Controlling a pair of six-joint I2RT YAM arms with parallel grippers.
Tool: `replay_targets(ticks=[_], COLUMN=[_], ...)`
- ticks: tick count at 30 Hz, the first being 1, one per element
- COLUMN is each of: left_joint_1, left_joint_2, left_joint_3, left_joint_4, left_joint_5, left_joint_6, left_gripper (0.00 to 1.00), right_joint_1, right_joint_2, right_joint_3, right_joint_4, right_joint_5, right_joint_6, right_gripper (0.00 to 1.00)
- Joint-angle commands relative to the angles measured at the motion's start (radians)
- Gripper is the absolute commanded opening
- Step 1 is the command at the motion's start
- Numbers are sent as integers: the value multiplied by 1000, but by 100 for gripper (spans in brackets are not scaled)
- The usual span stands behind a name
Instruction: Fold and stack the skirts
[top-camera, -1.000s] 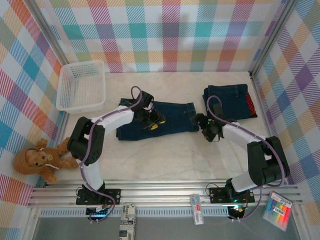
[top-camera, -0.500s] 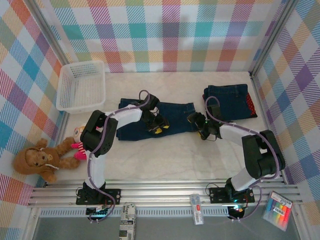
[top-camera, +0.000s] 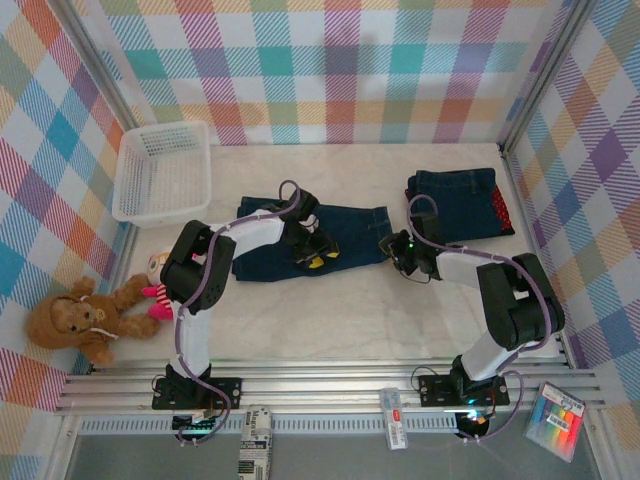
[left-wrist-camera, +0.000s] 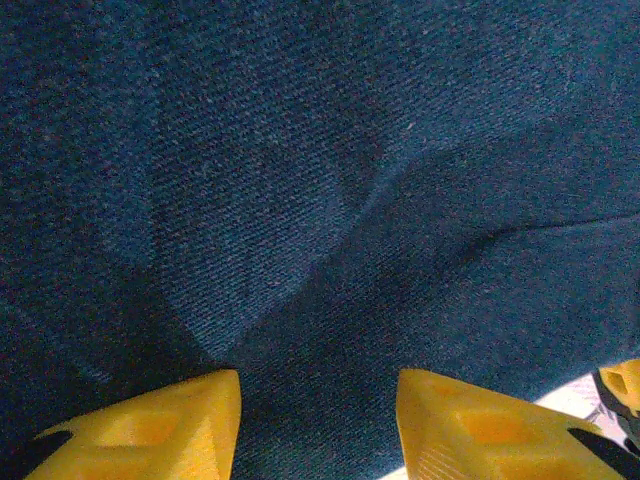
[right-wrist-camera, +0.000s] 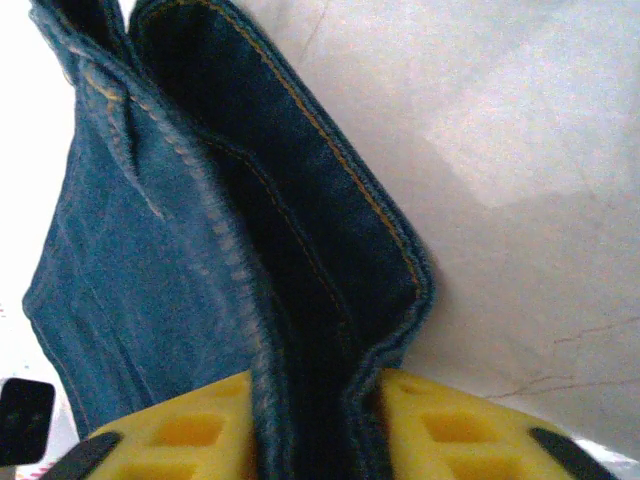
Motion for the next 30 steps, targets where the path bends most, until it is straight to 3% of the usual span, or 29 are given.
replay_targets(ticks=[1,4,7,10,17,21,23,27,30], left_joint_1=[6,36,97,180,348,392,399,400,400], left_joint_2=[-61,-119,-187,-229,-240,-175,-138,-108,-120], left_joint_3=[-8,-31,-56,-81,-139,-174,-198,-231,-239], left_joint_4=[-60,-58,-101,-162,-192,-152,-112,-32,-30], left_joint_5=[11,-5,-84,-154,-177,-188,-174,-115,-132], left_joint_6=[16,21,60,100,159,181,173,140,144], left_gripper=[47,50,58,59,59,58,52,47,45], right_joint_1=[5,4,-3,-16,-26,-21,-6,57,124], right_joint_2=[4,-14,-37,-56,-101,-106,-103,-73,-32], right_joint_3=[-27,-43,-37,-14,100,188,235,354,446], right_joint_4=[57,40,-13,-70,-244,-322,-344,-378,-387], right_joint_5=[25,59,87,94,155,187,204,237,237], right_joint_6=[-10,-26,-78,-142,-379,-525,-599,-735,-819], right_gripper=[17,0,0,0,0,0,0,0,0])
